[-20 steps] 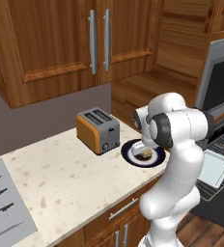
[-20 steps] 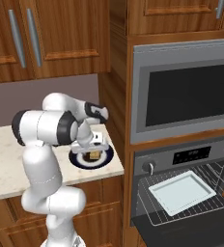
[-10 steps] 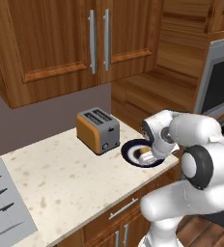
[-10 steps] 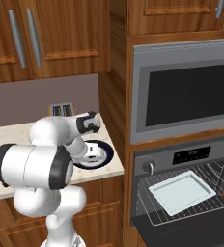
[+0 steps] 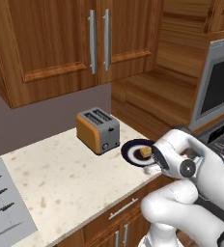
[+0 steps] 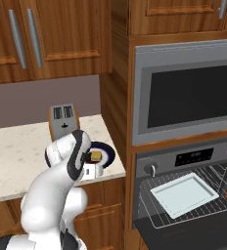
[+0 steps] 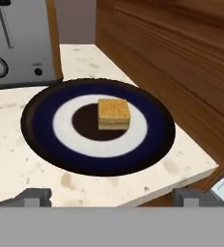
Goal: Take the baked cake out of the oven and place it on the plate for cooling. Then close the oven door.
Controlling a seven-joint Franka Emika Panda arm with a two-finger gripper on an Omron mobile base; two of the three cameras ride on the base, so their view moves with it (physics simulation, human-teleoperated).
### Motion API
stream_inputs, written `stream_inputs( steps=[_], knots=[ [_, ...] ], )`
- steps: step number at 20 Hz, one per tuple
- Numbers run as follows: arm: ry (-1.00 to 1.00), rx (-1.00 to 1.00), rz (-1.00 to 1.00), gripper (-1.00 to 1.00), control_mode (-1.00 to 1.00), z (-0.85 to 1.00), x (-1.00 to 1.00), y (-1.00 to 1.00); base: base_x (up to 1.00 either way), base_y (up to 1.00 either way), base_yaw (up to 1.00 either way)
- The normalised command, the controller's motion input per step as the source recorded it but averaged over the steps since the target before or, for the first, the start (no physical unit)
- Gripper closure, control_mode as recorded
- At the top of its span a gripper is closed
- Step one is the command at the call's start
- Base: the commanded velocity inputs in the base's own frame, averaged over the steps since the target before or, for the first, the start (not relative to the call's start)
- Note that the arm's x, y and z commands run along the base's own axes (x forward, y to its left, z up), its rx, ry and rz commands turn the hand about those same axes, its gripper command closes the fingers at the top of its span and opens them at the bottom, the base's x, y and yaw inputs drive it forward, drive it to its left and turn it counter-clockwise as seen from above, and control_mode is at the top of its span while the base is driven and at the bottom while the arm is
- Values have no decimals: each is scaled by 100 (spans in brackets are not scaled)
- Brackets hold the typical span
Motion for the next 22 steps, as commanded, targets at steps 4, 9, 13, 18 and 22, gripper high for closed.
stream_inputs(
  steps=[4, 9, 13, 18, 22],
  knots=[
    [0, 0, -13, -100, -100, 33, -75, -58, 0, 0, 0],
    [0, 0, -15, -100, -100, 27, -66, -54, 0, 0, 0],
    [0, 0, -14, -100, -100, 13, -43, -78, 0, 0, 0],
    [0, 0, -11, -100, -100, 5, -53, -100, 0, 0, 0],
    [0, 1, -11, -100, -100, 2, -84, -99, 0, 0, 0]
  ],
)
